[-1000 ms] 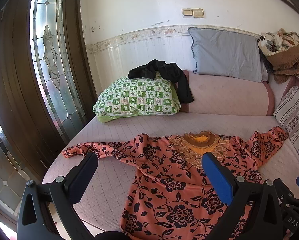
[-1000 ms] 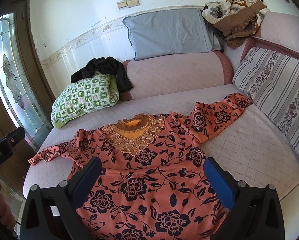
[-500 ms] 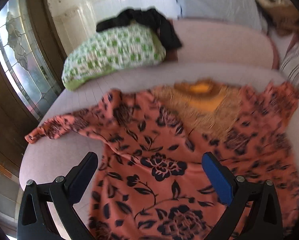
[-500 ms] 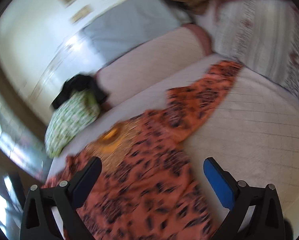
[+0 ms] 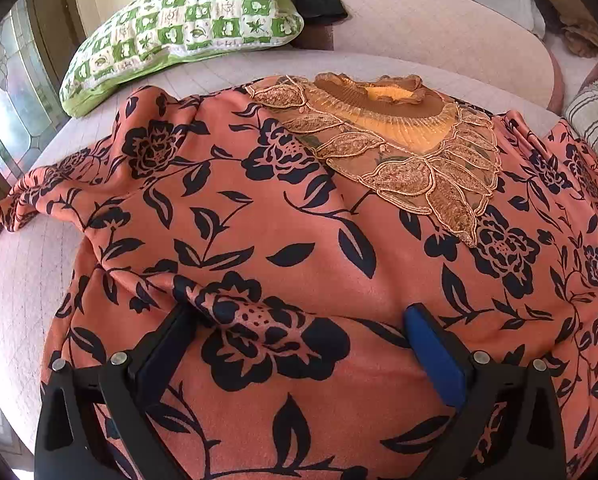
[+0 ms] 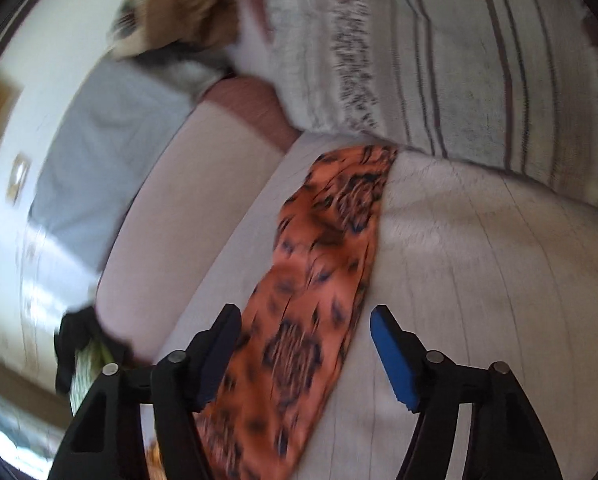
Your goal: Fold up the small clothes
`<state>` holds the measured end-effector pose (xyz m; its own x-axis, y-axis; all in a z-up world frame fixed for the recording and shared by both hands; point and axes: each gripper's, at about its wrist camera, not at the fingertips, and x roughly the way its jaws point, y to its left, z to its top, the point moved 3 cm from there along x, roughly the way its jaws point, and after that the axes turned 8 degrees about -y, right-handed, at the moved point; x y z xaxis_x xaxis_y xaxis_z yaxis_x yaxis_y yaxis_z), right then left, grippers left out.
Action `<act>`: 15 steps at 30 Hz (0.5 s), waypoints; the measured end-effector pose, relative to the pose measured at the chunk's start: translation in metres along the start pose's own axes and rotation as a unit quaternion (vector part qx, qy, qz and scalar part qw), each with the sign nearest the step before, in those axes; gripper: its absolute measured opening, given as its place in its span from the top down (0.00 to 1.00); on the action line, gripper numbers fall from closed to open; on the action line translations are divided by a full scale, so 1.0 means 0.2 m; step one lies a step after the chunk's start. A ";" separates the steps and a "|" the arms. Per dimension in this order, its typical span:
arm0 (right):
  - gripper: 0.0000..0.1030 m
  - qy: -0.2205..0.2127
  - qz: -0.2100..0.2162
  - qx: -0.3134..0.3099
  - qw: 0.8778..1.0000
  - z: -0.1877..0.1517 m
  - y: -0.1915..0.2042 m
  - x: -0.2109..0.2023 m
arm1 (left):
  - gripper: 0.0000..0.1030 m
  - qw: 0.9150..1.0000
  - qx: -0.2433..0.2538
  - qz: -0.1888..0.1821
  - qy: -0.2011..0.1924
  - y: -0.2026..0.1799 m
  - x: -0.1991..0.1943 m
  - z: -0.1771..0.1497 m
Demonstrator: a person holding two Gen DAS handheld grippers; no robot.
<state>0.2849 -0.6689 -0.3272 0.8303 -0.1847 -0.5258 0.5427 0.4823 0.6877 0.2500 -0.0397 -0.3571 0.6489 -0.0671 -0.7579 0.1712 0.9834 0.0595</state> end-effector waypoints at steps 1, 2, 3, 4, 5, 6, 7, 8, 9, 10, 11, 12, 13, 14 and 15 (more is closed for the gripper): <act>0.33 -0.006 -0.007 0.004 1.000 0.04 -0.02 0.04 | 0.00 1.000 0.001 0.002 -0.003 0.00 0.01 0.00; 0.34 -0.012 -0.015 0.011 1.000 0.09 -0.04 0.09 | 0.00 1.000 0.000 0.001 -0.003 -0.01 0.01 0.00; 0.34 -0.015 -0.015 0.019 1.000 0.12 -0.06 0.14 | 0.00 1.000 -0.002 0.001 -0.003 0.00 0.01 -0.01; 0.34 -0.012 -0.013 0.029 0.999 0.16 -0.08 0.18 | 0.00 1.000 -0.003 0.000 -0.002 -0.01 0.01 -0.01; 0.34 -0.005 -0.019 0.034 0.999 0.20 -0.10 0.24 | 0.00 1.000 -0.003 0.000 0.000 -0.01 0.02 -0.01; 0.35 -0.001 -0.028 0.035 0.999 0.22 -0.11 0.28 | 0.00 1.000 -0.003 -0.001 0.000 -0.01 0.02 -0.01; 0.38 0.000 -0.034 0.034 0.999 0.25 -0.13 0.34 | 0.00 1.000 -0.003 -0.001 0.001 0.00 0.03 0.00; 0.39 0.002 -0.032 0.034 0.999 0.27 -0.14 0.38 | 0.00 1.000 -0.003 -0.001 0.000 0.00 0.04 0.00; 0.43 0.007 -0.031 0.034 0.999 0.28 -0.15 0.42 | 0.00 1.000 -0.002 0.001 -0.004 0.00 0.04 0.01; 0.47 0.016 -0.036 0.033 0.999 0.29 -0.16 0.48 | 0.00 1.000 -0.002 0.002 -0.006 0.00 0.04 0.01; 0.50 0.023 -0.045 0.031 0.998 0.29 -0.17 0.52 | 0.00 1.000 -0.001 0.004 -0.008 -0.01 0.04 0.01; 0.58 0.016 -0.049 0.027 0.998 0.30 -0.17 0.55 | 0.00 1.000 0.000 0.005 -0.010 -0.01 0.04 0.01; 0.66 0.004 -0.050 0.024 0.998 0.32 -0.17 0.56 | 0.00 1.000 0.000 0.005 -0.010 -0.01 0.04 0.02; 0.71 -0.001 -0.046 0.022 0.999 0.33 -0.17 0.58 | 0.00 1.000 0.000 0.004 -0.009 -0.01 0.05 0.02; 0.83 -0.001 -0.049 0.016 0.999 0.33 -0.16 0.59 | 0.00 1.000 0.000 0.002 -0.008 -0.01 0.05 0.03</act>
<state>0.3740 -0.7626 -0.3787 0.7738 -0.2318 -0.5894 0.6245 0.4349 0.6488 0.2604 -0.0433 -0.3610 0.6610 -0.0648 -0.7476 0.1677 0.9838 0.0630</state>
